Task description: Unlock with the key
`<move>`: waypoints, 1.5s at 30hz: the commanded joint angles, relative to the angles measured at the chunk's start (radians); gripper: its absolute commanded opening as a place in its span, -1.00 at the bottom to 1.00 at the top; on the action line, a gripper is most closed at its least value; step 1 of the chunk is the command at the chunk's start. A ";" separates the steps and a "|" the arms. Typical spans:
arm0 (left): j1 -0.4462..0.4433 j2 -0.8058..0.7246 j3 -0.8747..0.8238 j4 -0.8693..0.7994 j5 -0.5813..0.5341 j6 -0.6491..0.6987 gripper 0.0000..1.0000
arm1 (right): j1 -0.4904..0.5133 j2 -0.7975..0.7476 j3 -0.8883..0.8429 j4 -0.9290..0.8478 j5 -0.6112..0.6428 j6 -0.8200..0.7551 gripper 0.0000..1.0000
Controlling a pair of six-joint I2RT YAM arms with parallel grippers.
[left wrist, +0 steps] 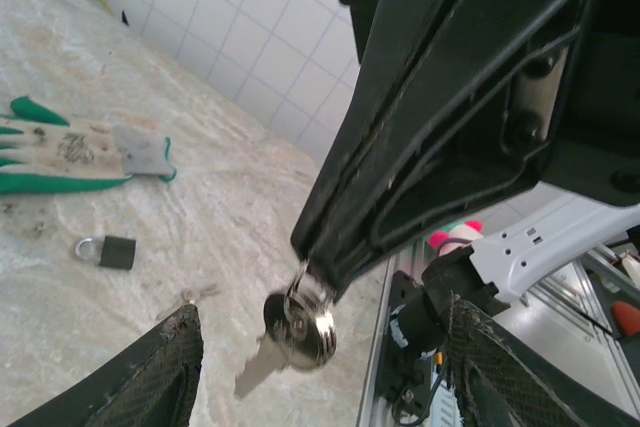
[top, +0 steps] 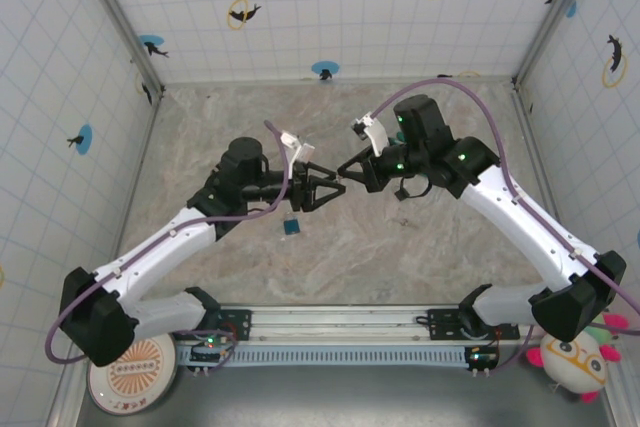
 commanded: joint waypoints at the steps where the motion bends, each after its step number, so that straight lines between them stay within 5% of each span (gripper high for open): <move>1: -0.014 0.024 0.039 0.047 0.053 -0.015 0.28 | 0.007 -0.002 0.034 0.027 -0.026 0.013 -1.00; 11: -0.016 -0.008 0.018 -0.023 0.022 0.014 -0.30 | -0.015 -0.014 0.027 0.023 -0.013 0.010 -1.00; 45: -0.016 -0.025 0.000 -0.138 -0.060 0.071 -1.00 | -0.032 -0.053 -0.017 0.060 0.000 0.029 -1.00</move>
